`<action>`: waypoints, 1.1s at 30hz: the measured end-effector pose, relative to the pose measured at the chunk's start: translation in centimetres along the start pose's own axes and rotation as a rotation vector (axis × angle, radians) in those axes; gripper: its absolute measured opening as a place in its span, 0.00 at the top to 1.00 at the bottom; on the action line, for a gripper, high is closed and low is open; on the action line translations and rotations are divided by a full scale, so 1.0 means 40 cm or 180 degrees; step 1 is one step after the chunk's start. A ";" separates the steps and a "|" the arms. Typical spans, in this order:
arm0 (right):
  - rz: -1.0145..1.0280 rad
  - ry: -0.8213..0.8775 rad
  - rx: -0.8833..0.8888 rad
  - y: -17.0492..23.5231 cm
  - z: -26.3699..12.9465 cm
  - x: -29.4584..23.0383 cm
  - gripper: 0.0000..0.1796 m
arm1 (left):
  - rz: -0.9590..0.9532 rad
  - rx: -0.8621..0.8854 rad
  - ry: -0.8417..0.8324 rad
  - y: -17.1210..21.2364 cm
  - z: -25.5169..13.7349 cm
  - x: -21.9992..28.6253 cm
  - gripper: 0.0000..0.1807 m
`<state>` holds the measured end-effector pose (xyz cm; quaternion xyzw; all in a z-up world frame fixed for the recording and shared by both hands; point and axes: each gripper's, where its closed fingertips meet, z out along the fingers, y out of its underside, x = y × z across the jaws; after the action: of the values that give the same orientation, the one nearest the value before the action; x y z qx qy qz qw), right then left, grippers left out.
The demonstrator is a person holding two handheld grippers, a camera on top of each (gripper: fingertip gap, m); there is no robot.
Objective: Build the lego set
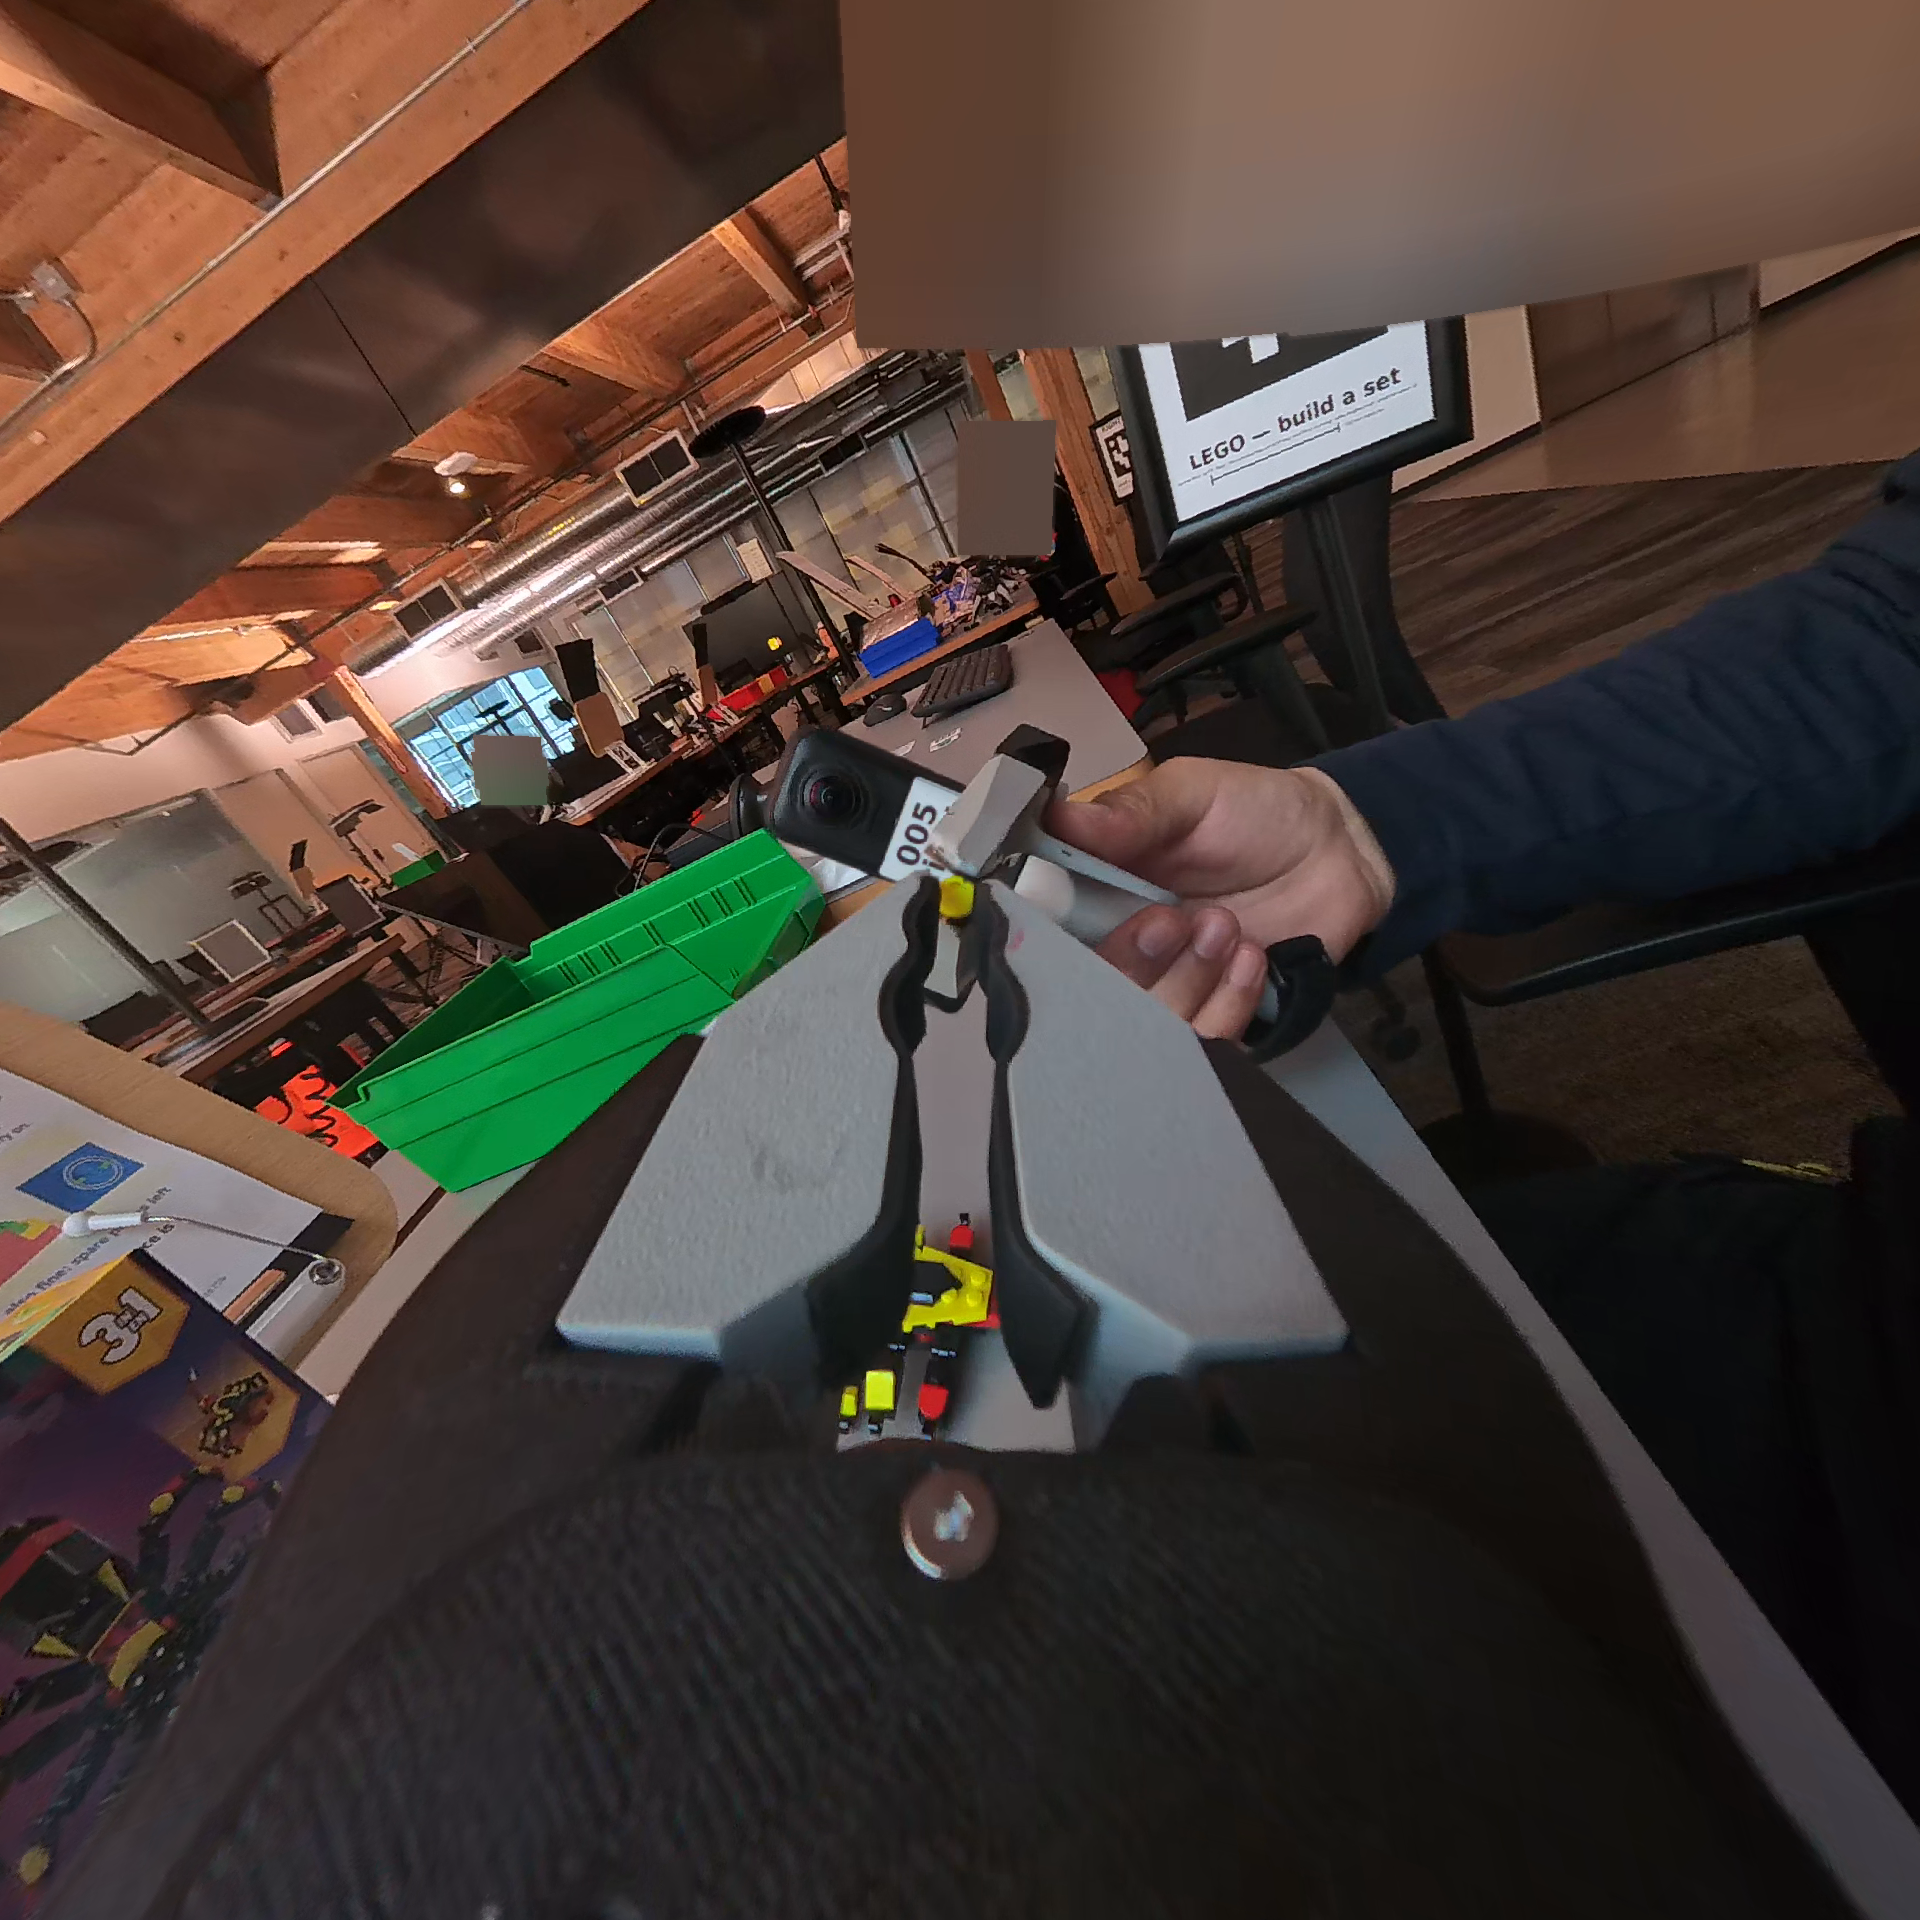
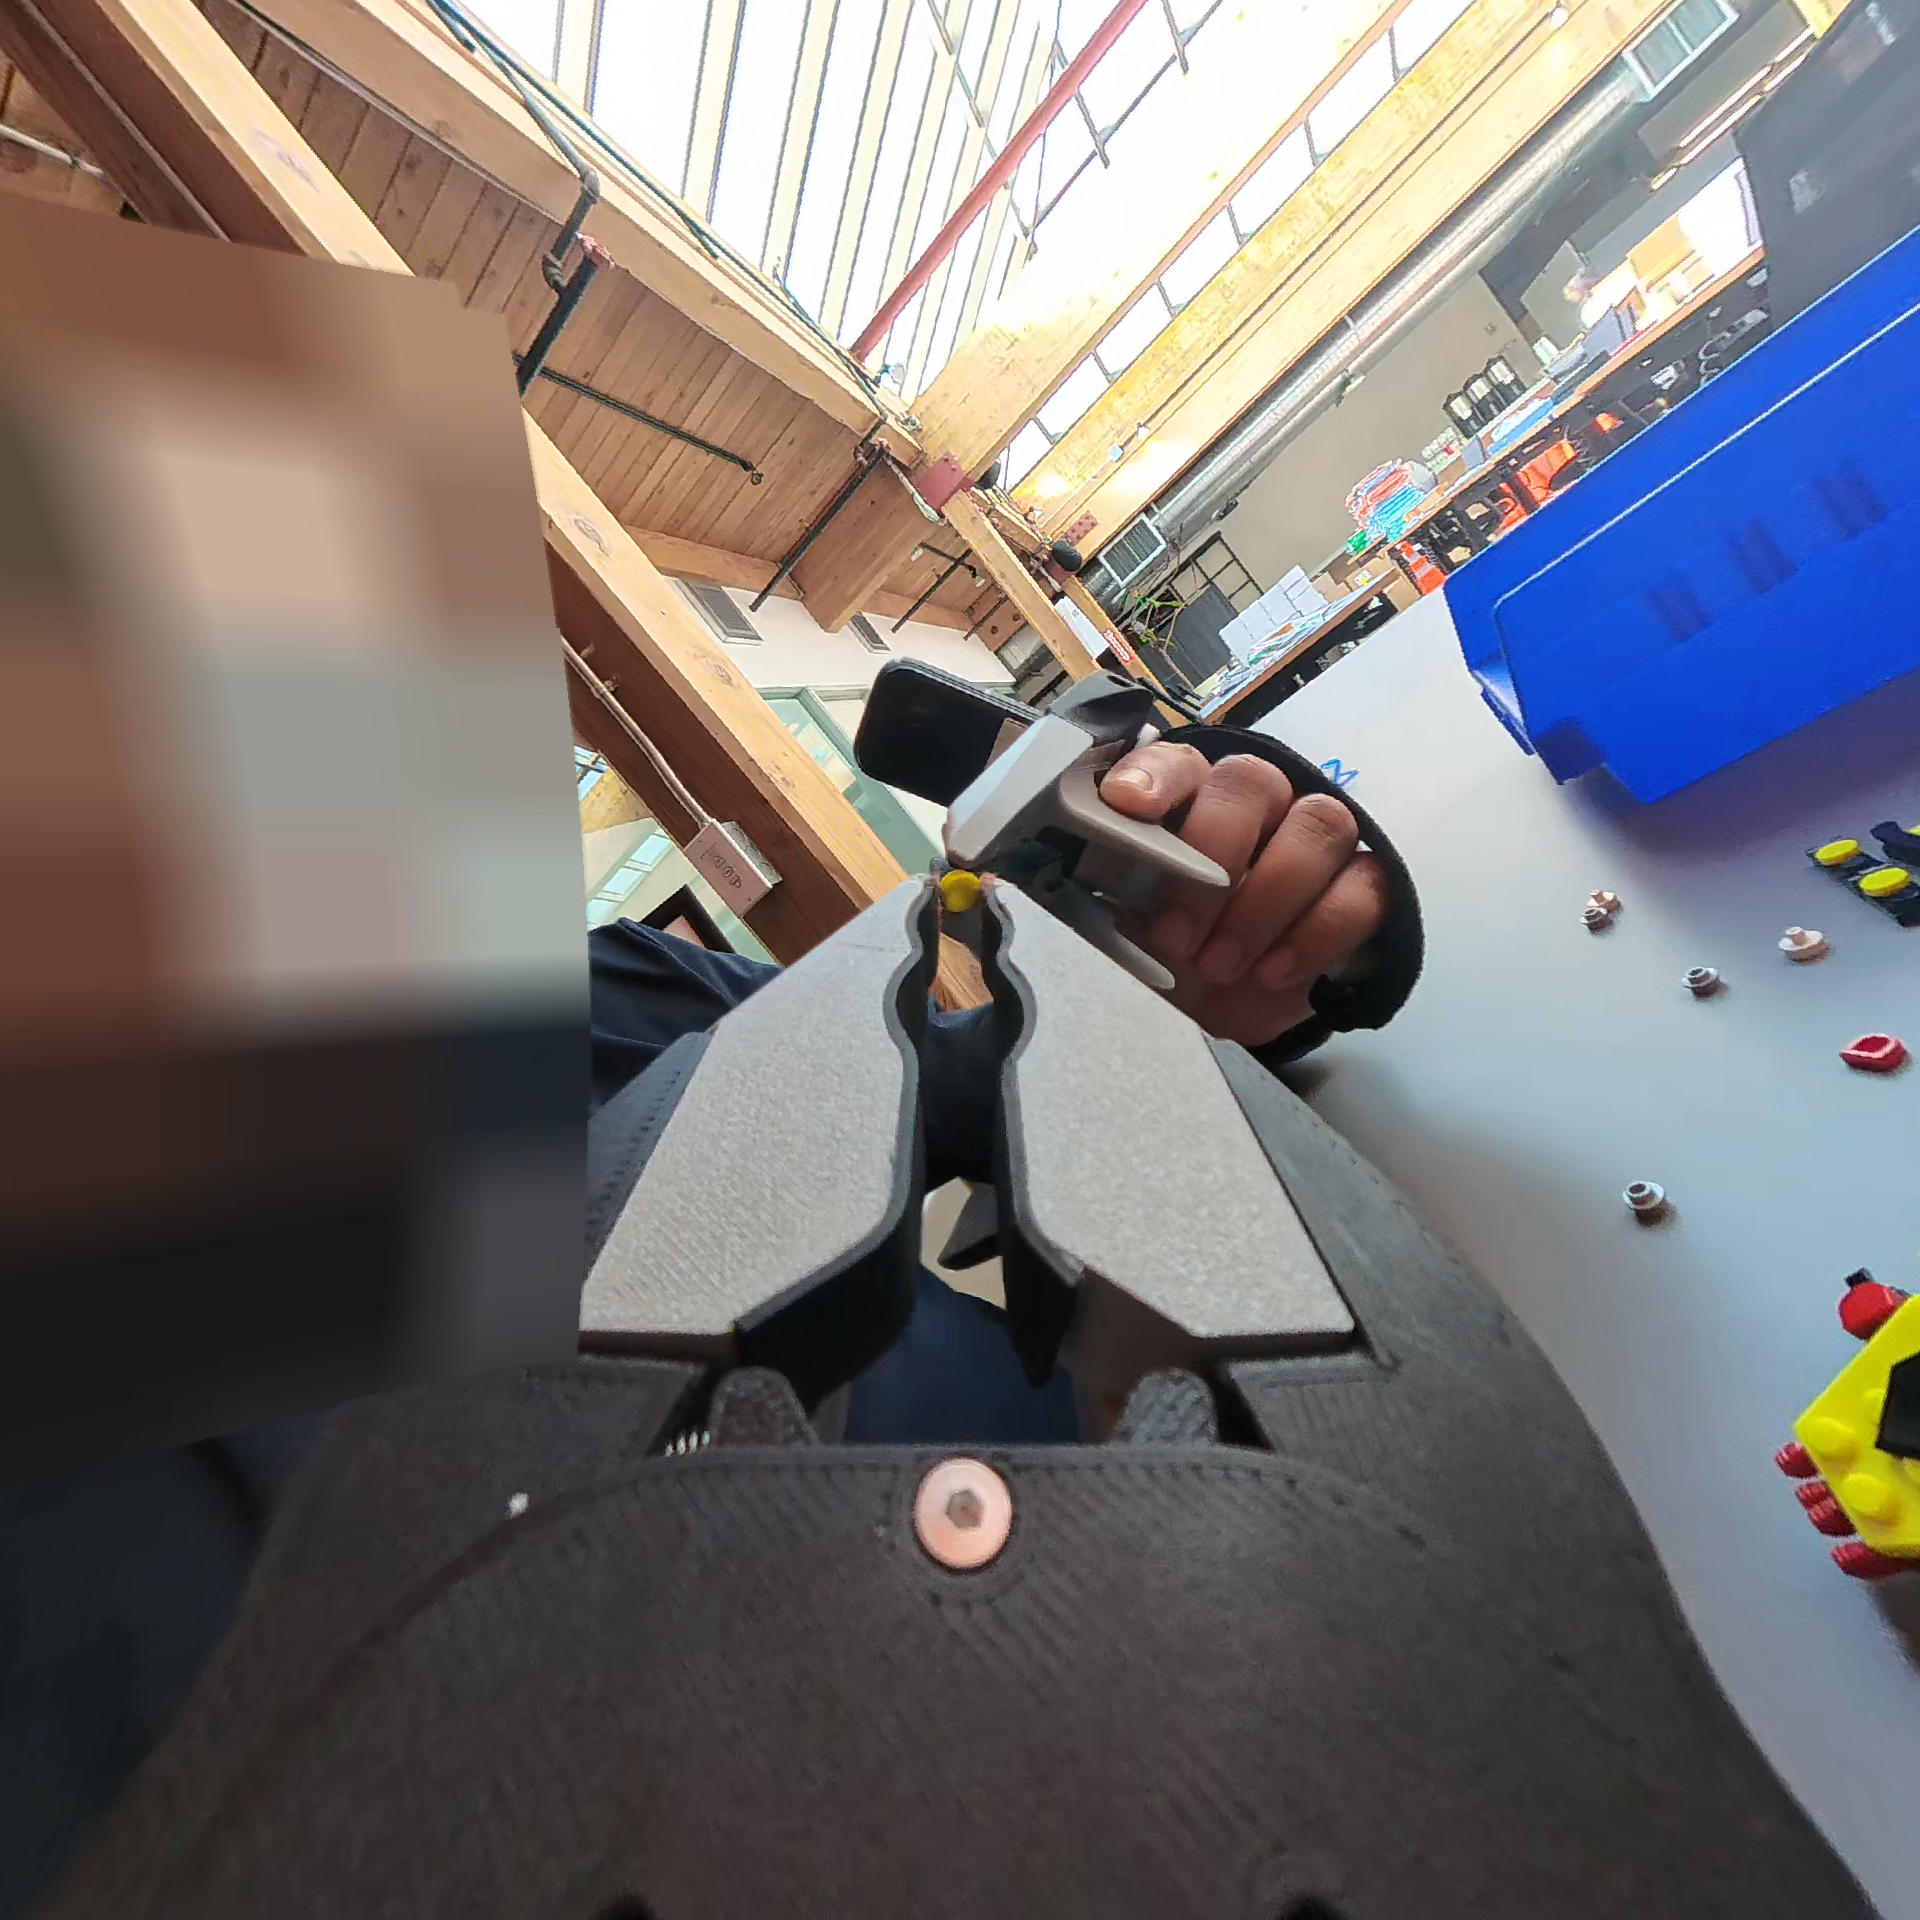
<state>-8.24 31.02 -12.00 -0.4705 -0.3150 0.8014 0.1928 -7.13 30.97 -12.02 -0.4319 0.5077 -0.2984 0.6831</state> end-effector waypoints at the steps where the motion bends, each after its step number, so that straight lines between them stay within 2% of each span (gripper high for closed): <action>1: -0.0027 0.0033 -0.0014 0.000 -0.001 0.002 0.98 | 0.0000 -0.0010 0.0000 0.002 0.000 0.000 0.98; 11: -0.0217 0.0336 -0.0163 0.004 -0.014 0.016 0.98 | -0.0113 -0.0095 0.0025 0.020 0.006 0.000 0.98; 14: -0.0231 0.0321 -0.0097 -0.009 -0.023 0.009 0.98 | -0.0178 -0.0143 0.0040 0.030 0.008 0.000 0.94; 17: -0.0255 0.0376 -0.0086 -0.015 -0.034 0.011 0.97 | -0.0149 -0.0170 0.0071 0.035 0.010 0.006 0.98; 21: -0.0335 0.0520 -0.0157 -0.022 -0.052 0.013 0.97 | -0.0222 -0.0250 0.0063 0.047 0.013 0.003 0.90; 26: -0.0843 0.1099 -0.0400 -0.060 -0.133 -0.005 0.98 | -0.0517 -0.0300 0.0065 0.057 0.008 -0.010 0.89; 30: -0.1300 0.1817 -0.0865 -0.062 -0.219 0.005 0.98 | -0.0858 -0.0493 0.0180 0.089 0.012 -0.005 0.89; 33: -0.1421 0.2116 -0.1213 -0.040 -0.257 0.019 0.98 | -0.1003 -0.0757 0.0270 0.130 0.019 0.010 0.87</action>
<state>0.41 35.97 -15.06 -0.6503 -0.4719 0.4729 0.3618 -6.45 33.20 -16.76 -0.5707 0.4939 -0.3574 0.5501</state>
